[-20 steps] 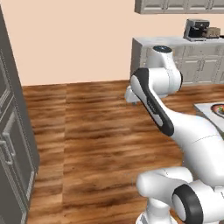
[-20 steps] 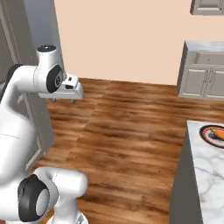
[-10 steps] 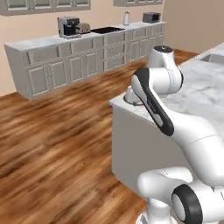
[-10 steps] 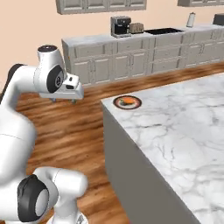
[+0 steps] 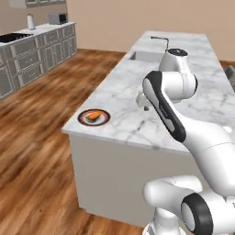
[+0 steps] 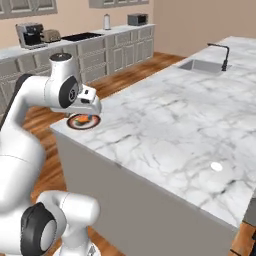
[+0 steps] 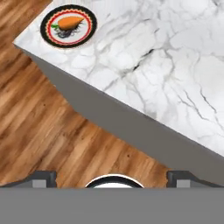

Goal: Pick the carrot from the counter and place it in the microwave.

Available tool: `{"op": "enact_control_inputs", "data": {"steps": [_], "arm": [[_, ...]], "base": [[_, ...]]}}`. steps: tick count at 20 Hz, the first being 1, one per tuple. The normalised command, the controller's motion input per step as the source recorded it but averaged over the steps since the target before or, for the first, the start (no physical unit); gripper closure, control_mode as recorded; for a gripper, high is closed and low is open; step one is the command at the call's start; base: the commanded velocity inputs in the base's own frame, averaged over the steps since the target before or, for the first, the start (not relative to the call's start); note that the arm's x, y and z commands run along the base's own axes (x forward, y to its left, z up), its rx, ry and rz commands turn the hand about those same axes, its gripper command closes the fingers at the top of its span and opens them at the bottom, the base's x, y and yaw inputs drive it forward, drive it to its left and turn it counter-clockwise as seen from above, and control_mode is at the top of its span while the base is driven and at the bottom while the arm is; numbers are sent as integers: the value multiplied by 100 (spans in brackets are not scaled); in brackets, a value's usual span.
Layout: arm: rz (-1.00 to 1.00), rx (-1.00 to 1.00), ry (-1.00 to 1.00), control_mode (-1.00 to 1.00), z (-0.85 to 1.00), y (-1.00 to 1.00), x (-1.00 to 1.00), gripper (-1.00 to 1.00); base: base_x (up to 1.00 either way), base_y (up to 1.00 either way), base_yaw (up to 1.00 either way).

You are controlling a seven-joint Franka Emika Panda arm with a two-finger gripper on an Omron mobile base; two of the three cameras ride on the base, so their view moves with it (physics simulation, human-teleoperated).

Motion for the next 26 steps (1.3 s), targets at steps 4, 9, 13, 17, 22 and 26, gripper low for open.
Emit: {"op": "enact_control_inputs", "data": {"steps": [4,9,13,17,22,26], "arm": [[0,0,0,100,0,0,0,-100],[0,0,0,100,0,0,0,-100],[0,0,0,100,0,0,0,-100],[0,0,0,100,0,0,0,-100],[0,0,0,100,0,0,0,-100],[-1,0,0,-100,-8,0,5,-100]], "base": [[88,98,-36],[71,61,-25],[70,70,-25],[74,45,-23],[72,9,-22],[31,11,-11]]}}
